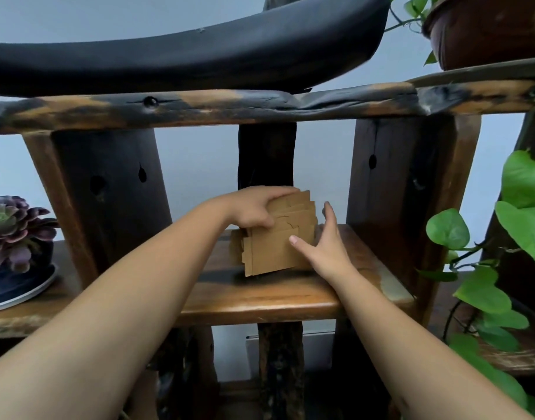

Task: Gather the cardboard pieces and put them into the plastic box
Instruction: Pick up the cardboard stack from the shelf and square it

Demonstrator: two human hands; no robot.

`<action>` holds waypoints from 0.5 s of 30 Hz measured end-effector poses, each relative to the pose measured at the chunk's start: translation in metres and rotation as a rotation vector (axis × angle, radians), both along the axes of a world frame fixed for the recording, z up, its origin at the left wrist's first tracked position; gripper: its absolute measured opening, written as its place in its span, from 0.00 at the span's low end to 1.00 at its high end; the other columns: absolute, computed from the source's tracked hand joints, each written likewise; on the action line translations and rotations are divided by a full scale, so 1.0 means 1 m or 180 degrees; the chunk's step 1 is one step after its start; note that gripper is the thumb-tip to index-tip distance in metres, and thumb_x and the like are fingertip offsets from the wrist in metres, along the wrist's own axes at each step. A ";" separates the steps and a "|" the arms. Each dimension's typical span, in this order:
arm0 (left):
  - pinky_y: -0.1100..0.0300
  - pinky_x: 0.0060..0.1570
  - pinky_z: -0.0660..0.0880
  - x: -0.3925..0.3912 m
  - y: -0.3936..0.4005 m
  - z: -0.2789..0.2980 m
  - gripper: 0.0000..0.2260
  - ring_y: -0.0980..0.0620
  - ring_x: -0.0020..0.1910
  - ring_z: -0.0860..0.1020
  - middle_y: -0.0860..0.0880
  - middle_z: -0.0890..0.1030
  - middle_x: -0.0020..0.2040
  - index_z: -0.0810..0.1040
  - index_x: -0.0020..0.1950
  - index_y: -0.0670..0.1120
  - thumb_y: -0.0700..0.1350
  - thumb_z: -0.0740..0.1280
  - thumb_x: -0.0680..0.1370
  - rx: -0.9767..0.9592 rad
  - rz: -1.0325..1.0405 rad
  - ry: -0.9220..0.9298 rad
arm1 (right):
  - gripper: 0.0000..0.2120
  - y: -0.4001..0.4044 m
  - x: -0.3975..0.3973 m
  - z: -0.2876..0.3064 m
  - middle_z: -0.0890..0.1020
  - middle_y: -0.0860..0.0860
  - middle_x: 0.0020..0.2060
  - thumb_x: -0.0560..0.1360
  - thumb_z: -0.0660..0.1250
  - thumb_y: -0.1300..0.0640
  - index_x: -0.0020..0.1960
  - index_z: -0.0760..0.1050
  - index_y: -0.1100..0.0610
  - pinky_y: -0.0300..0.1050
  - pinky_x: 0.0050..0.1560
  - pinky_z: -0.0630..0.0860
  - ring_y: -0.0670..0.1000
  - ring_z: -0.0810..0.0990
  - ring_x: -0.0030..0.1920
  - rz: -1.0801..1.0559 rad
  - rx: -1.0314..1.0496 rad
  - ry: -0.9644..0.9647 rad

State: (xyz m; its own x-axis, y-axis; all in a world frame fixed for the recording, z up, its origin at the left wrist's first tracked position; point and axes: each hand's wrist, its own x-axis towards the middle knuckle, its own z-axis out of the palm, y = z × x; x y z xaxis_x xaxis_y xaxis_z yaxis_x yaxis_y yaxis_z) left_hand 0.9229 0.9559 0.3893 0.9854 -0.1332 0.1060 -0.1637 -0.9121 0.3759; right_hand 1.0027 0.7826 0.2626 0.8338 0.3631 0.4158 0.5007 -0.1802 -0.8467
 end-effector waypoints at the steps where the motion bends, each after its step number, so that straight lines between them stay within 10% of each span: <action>1: 0.70 0.43 0.68 0.002 -0.005 -0.002 0.34 0.57 0.57 0.72 0.58 0.72 0.62 0.61 0.75 0.59 0.39 0.67 0.72 0.0088 -0.0077 0.0053 | 0.53 -0.001 0.000 0.001 0.56 0.46 0.78 0.64 0.74 0.36 0.76 0.42 0.37 0.53 0.70 0.63 0.51 0.60 0.75 0.0103 0.0033 0.0054; 8: 0.60 0.50 0.71 -0.001 -0.005 -0.016 0.33 0.52 0.60 0.71 0.52 0.71 0.69 0.56 0.75 0.64 0.46 0.64 0.74 0.0513 -0.0154 0.0149 | 0.47 -0.005 -0.001 0.001 0.70 0.49 0.68 0.69 0.76 0.49 0.77 0.48 0.40 0.48 0.66 0.69 0.50 0.70 0.67 0.0418 -0.0093 -0.0050; 15: 0.53 0.50 0.77 -0.027 0.014 -0.044 0.37 0.49 0.58 0.77 0.53 0.75 0.66 0.52 0.74 0.62 0.61 0.67 0.70 0.0894 0.0577 -0.1105 | 0.38 -0.001 0.000 0.000 0.72 0.47 0.65 0.72 0.72 0.50 0.75 0.54 0.46 0.44 0.62 0.68 0.49 0.71 0.64 0.0327 -0.0413 -0.0321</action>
